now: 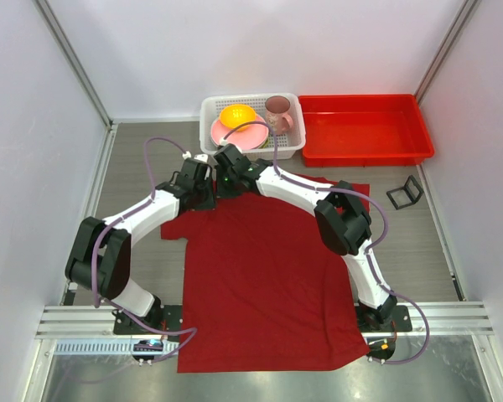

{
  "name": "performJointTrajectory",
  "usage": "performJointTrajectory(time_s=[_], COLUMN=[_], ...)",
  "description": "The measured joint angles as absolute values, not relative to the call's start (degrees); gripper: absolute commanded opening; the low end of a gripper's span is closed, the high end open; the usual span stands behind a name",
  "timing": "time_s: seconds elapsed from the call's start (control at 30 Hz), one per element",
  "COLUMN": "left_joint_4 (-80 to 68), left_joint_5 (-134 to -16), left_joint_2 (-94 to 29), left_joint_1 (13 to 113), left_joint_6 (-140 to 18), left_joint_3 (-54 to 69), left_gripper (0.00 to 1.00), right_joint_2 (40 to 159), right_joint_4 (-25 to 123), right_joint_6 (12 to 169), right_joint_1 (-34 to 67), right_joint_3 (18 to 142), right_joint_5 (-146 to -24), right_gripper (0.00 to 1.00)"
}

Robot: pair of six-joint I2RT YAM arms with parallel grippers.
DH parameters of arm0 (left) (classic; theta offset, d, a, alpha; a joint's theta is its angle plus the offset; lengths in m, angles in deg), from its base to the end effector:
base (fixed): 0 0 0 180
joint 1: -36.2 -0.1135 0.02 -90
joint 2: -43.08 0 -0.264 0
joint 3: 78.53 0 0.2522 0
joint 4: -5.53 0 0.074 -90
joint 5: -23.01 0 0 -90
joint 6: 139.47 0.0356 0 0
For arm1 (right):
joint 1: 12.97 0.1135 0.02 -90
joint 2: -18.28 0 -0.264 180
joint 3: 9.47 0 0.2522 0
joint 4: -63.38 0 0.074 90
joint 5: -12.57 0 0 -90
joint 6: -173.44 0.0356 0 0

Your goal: Pin the brooch onto the clothing

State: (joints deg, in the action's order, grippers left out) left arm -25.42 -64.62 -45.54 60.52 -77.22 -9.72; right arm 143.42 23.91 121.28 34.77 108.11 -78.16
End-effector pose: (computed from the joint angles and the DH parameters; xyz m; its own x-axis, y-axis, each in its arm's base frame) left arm 0.2924 -0.1305 0.2071 -0.8051 -0.1467 -0.5747 0.0144 0.9638 -0.2662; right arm 0.3337 0.3679 0.2160 -0.8462 -0.0191 -0.5326 -0.2872 0.8582 0.4255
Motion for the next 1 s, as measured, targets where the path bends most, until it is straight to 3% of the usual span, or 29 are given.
performJointTrajectory(time_s=[0.77,0.8,0.97,1.0], left_joint_4=[-28.2,-28.2,-27.9,-27.7], left_joint_5=[-66.6,-66.6,-66.7,-67.0], left_joint_2=[-40.0,-39.9,-39.8,-39.8], left_joint_1=[60.5,60.5,60.3,60.2], left_joint_6=[-77.3,-77.3,-76.6,-76.4], left_joint_3=[-10.7,-10.9,-11.0,-11.0], left_gripper=[0.0,0.0,0.0,0.0], right_joint_2=[144.2,144.2,144.2,144.2], right_joint_4=[24.5,24.6,25.5,25.9], right_joint_6=[121.0,121.0,119.8,119.8], right_joint_1=[34.6,34.4,32.2,31.6], right_joint_3=[108.2,108.2,108.1,108.0], right_joint_5=[-77.7,-78.4,-84.8,-86.0], right_gripper=[0.01,0.08,0.2,0.27])
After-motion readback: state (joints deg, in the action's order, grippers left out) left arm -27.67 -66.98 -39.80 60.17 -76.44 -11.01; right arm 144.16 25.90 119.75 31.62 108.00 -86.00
